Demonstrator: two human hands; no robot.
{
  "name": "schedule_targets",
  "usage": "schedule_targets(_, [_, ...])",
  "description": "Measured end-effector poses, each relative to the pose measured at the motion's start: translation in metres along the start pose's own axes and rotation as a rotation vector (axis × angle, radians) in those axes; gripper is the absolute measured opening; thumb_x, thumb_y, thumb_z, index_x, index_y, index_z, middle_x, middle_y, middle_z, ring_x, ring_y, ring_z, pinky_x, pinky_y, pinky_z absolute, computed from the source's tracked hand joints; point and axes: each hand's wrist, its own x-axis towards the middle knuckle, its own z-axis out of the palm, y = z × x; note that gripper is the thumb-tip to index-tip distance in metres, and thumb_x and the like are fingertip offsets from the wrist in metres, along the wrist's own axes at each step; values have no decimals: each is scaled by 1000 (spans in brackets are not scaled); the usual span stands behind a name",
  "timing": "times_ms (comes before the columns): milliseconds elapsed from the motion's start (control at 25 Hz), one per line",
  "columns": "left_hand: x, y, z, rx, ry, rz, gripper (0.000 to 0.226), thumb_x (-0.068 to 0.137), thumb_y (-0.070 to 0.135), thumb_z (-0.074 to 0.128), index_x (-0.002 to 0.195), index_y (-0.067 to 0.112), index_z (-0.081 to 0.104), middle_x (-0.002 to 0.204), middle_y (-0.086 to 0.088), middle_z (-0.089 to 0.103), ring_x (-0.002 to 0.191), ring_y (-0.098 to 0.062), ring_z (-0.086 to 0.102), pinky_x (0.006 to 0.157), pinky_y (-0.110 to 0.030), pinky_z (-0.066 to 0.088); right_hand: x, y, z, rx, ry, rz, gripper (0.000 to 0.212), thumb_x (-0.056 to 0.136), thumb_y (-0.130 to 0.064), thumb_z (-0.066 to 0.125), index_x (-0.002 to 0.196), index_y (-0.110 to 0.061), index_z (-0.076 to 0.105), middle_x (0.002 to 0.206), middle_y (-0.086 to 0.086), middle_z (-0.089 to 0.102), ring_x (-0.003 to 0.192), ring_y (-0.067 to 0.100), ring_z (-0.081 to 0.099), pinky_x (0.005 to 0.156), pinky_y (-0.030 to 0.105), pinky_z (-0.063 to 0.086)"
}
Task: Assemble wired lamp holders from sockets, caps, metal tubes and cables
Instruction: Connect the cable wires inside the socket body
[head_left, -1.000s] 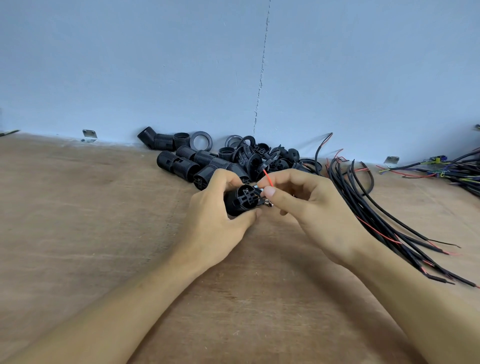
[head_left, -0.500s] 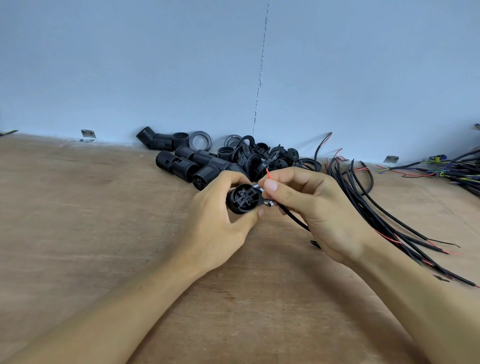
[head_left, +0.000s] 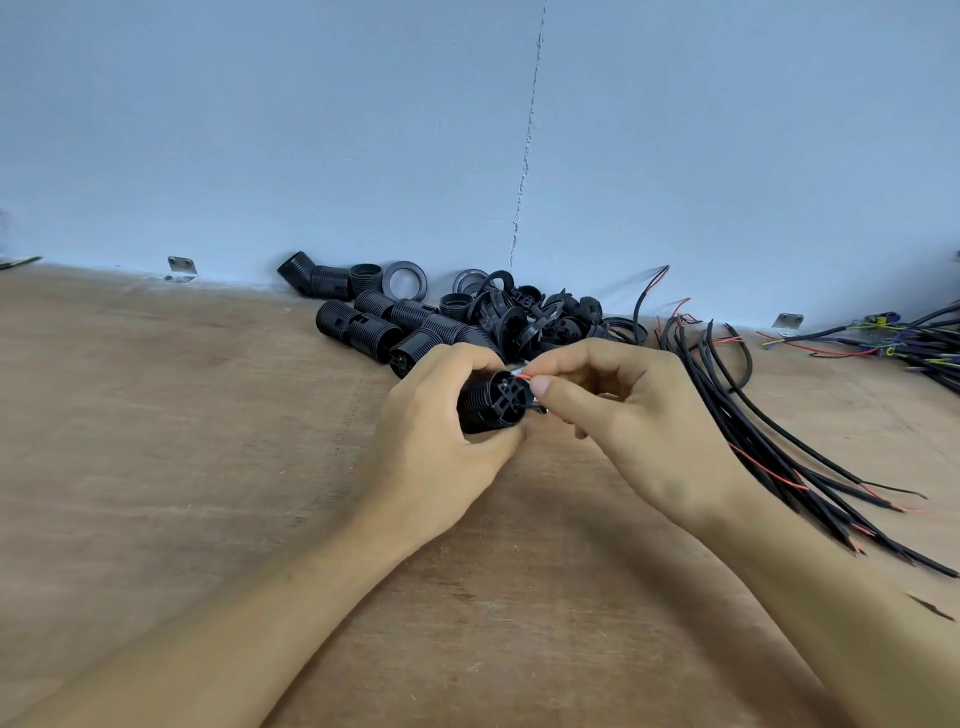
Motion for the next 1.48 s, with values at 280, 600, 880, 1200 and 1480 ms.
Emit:
schedule_targets(280, [1,-3,2,29,9,30,36,76,23,89,107,31,72,97,18,62,92,2,61,77,-4,39,-4,-2,8,-265,91,-93,16,87,-8,73,86,-23,76,75,-20,68,67,-3,60,63,7,42])
schedule_targets(600, [2,-3,1,67,17,24,42,73,20,90,110,31,74,98,18,60,92,3,60,79,-5,40,-4,1,10,-329,149,-126,18,87,-10,73,84,-28,75,82,-19,67,73,2,61,64,9,43])
schedule_targets(880, [0,-4,3,121,-4,31,43,72,23,89,111,34,73,96,17,58,87,-2,59,75,-7,42,-5,6,12,-492,150,-251,14,88,-9,71,89,-22,75,79,-11,62,78,10,60,68,13,44])
schedule_targets(1200, [-1,-1,4,160,2,18,39,72,48,71,110,39,70,93,17,60,82,-2,59,69,-14,44,-5,9,13,-623,125,-352,10,90,-12,62,93,-15,72,84,-5,59,79,12,57,71,39,54])
schedule_targets(1480, [-1,0,0,191,-88,5,41,76,28,88,114,33,76,98,16,62,85,-3,60,73,-10,41,-5,11,12,-603,106,-311,11,89,-10,65,91,-19,71,82,-8,58,75,8,54,70,31,50])
